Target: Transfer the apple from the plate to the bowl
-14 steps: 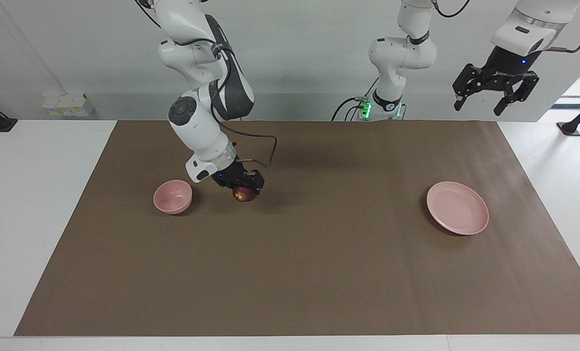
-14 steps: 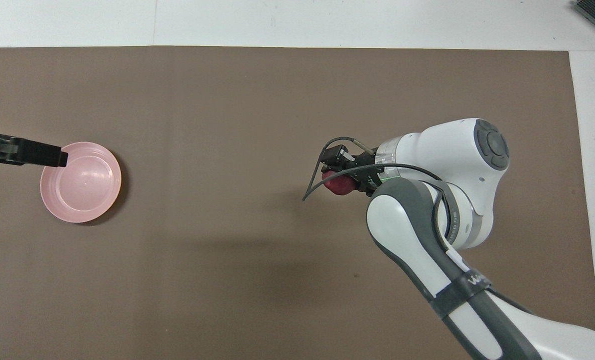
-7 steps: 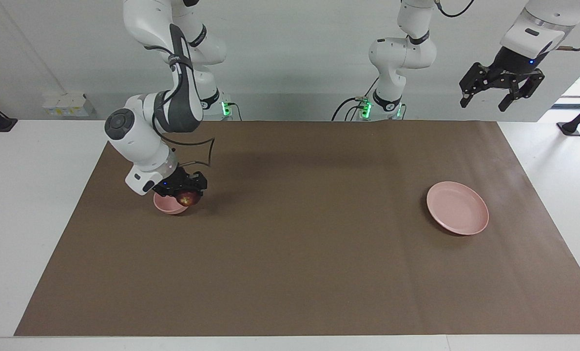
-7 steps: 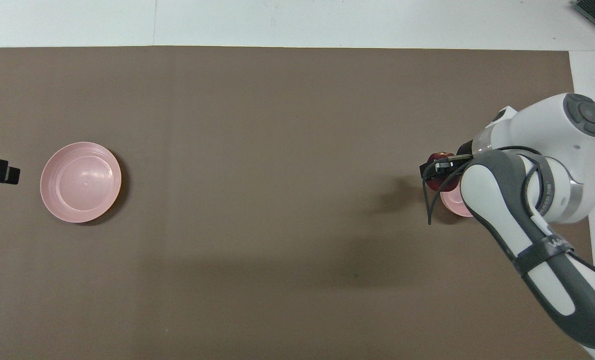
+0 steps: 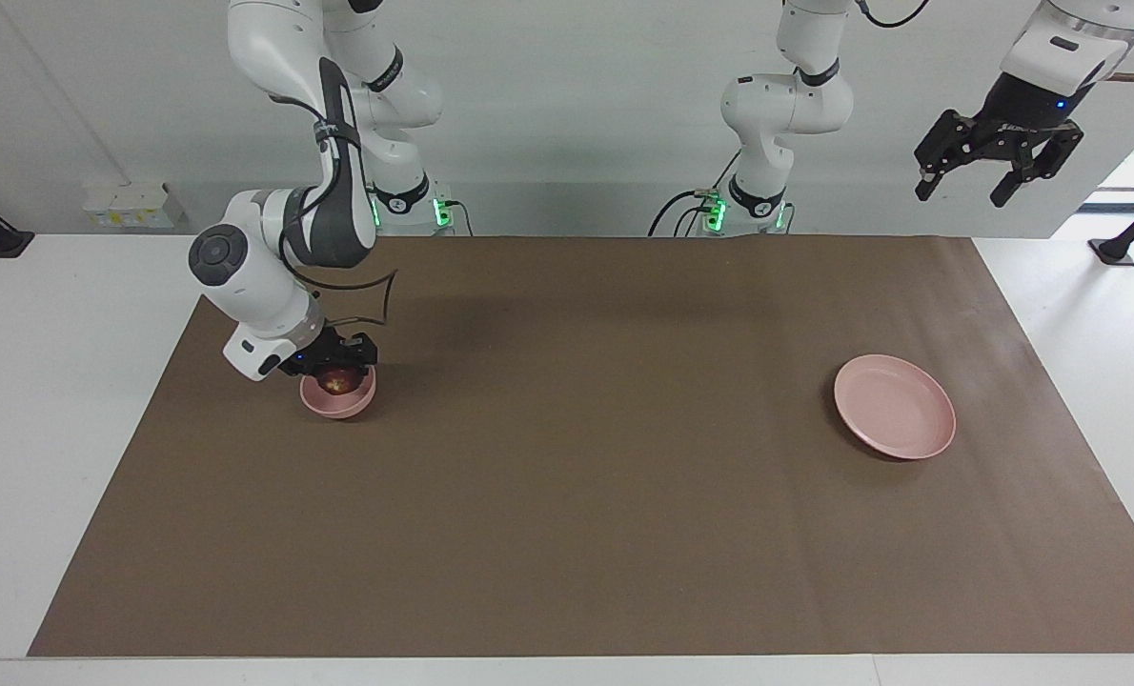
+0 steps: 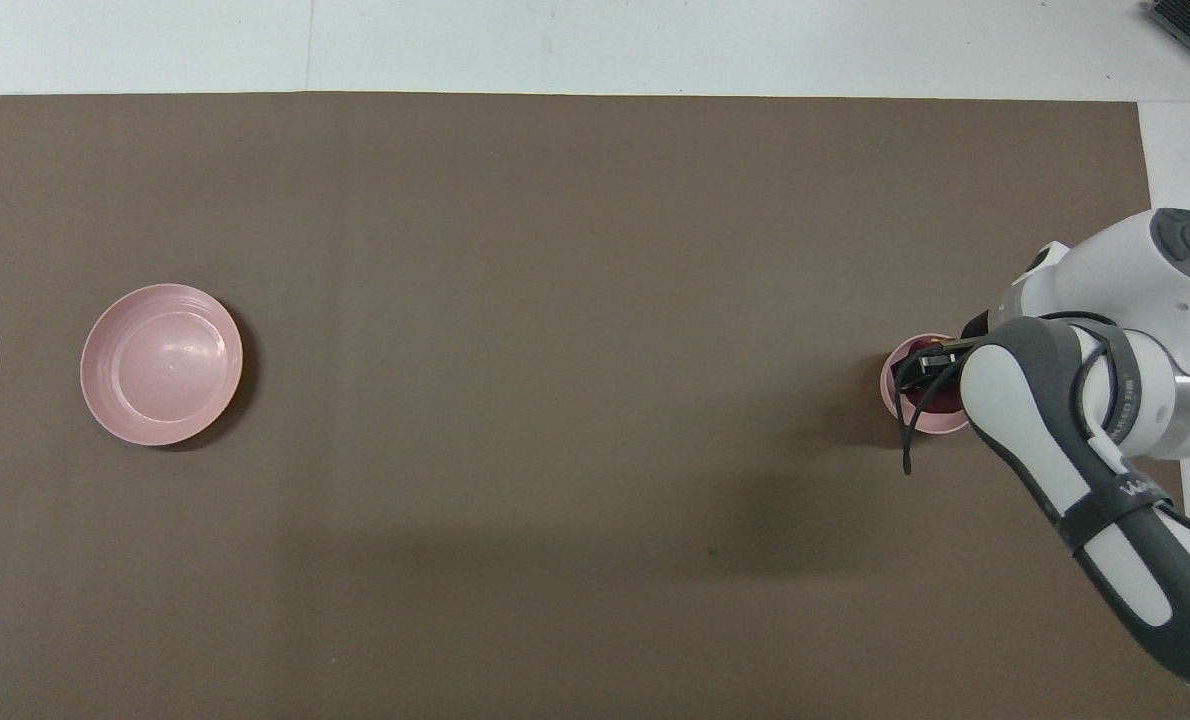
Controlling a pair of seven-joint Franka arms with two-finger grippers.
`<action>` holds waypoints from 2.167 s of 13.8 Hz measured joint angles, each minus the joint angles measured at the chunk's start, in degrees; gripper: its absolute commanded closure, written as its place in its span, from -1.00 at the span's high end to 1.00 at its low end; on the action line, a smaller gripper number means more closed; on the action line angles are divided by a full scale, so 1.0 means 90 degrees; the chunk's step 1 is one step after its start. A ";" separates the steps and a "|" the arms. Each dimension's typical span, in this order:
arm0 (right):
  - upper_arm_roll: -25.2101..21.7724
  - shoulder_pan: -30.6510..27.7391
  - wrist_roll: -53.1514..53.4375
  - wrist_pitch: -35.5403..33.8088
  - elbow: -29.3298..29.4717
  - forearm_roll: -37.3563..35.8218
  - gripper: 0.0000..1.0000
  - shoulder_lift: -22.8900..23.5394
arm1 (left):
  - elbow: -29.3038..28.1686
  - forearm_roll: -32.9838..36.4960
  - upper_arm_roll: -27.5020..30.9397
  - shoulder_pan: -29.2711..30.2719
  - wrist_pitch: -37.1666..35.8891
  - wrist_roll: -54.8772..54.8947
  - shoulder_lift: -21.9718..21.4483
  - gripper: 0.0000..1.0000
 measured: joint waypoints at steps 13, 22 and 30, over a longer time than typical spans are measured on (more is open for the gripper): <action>-0.0008 -0.0232 -0.0076 -0.1880 0.1590 -0.1280 1.00 -0.0329 | 0.0000 0.0000 0.0004 0.0000 -0.0042 -0.0002 0.0000 1.00; 0.0349 -0.0162 0.1645 -0.2644 0.2151 -0.0655 1.00 -0.1450 | 0.0000 0.0000 0.0000 0.0000 -0.0224 -0.0021 -0.0007 1.00; 0.0352 -0.0164 0.1644 -0.3710 0.2890 -0.0687 1.00 -0.1357 | 0.0001 0.0000 -0.0022 -0.0006 -0.0227 -0.0019 -0.0021 1.00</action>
